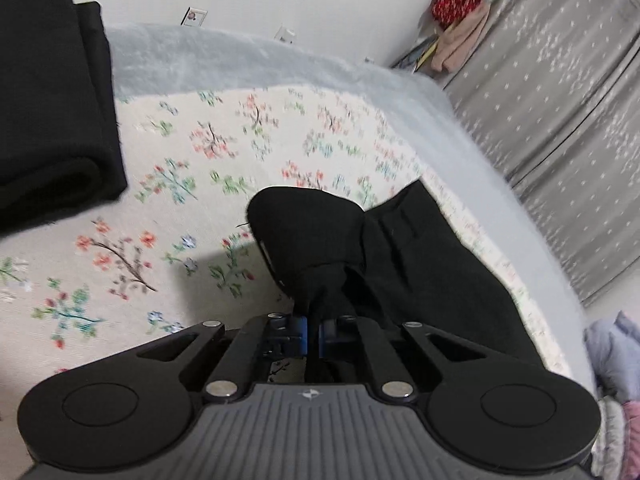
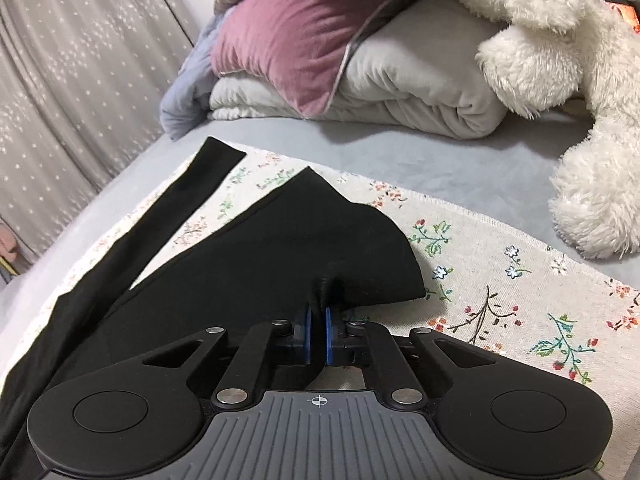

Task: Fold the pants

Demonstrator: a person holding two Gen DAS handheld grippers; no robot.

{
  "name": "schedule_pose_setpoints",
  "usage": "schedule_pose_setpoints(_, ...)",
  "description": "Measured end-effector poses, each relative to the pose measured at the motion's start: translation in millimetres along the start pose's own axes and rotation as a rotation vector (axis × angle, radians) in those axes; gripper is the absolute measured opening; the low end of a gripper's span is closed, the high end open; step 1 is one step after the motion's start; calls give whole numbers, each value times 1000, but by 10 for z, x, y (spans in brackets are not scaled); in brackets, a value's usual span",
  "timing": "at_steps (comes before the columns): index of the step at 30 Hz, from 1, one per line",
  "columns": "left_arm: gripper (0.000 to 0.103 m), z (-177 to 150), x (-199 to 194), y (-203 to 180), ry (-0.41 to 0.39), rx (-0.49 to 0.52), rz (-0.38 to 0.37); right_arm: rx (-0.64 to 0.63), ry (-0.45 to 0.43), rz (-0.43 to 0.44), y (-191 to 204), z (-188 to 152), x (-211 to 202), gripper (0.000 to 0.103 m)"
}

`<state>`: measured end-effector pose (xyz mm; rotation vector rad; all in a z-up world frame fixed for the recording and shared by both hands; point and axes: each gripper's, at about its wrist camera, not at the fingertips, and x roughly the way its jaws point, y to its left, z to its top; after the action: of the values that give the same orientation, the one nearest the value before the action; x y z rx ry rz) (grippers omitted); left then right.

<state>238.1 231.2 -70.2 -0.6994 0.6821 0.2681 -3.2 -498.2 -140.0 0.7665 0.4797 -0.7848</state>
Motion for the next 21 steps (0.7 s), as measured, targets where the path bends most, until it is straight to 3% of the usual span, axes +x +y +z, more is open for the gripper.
schedule_pose_setpoints(8, 0, 112, -462, 289, -93, -49, 43, -62, 6, 70, 89, -96, -243, 5)
schedule_pose_setpoints(15, 0, 82, -693, 546, -93, -77, 99, -53, 36, 101, 103, -151, -317, 4)
schedule_pose_setpoints(21, 0, 200, -913, 523, -86, -50, 170, -106, 69, 122, 221, -215, -393, 4)
